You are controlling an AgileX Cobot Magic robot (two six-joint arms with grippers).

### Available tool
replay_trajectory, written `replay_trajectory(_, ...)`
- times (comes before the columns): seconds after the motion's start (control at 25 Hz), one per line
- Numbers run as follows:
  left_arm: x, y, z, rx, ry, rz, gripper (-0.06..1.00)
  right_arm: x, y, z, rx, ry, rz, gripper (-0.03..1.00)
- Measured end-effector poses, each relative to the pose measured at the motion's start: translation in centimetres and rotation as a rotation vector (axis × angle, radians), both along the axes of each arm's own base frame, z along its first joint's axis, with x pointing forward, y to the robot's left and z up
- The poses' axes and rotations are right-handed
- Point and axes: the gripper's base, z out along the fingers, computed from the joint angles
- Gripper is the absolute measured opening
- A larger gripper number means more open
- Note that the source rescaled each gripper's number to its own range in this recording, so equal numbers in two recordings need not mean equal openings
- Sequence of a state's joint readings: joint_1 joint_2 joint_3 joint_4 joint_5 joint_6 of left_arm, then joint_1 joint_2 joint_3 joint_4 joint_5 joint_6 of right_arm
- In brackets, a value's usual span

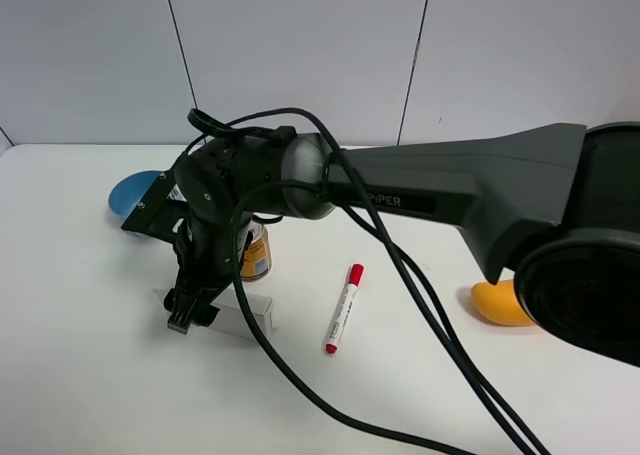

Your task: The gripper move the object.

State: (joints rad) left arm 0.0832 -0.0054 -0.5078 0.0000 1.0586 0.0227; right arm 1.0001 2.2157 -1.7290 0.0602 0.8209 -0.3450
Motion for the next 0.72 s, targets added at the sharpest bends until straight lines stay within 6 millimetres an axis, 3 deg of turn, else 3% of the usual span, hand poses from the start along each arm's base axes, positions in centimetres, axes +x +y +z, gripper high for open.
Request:
replay_trajectory(0.08, 0.0, 0.0, 0.0, 0.000, 0.000, 0.000, 1.00, 0.0, 0.0, 0.0, 0.001, 0.003, -0.014, 0.74)
replay_trajectory(0.28, 0.0, 0.0, 0.0, 0.000, 0.000, 0.000, 1.00, 0.0, 0.0, 0.0, -0.001, 0.001, -0.040, 0.96)
replay_trajectory(0.52, 0.0, 0.0, 0.0, 0.000, 0.000, 0.000, 1.00, -0.2, -0.5, 1.1, -0.026, -0.007, -0.033, 1.00)
replay_trajectory(0.72, 0.0, 0.0, 0.0, 0.000, 0.000, 0.000, 1.00, -0.7, -1.3, 4.5, 0.004, -0.001, -0.083, 1.00)
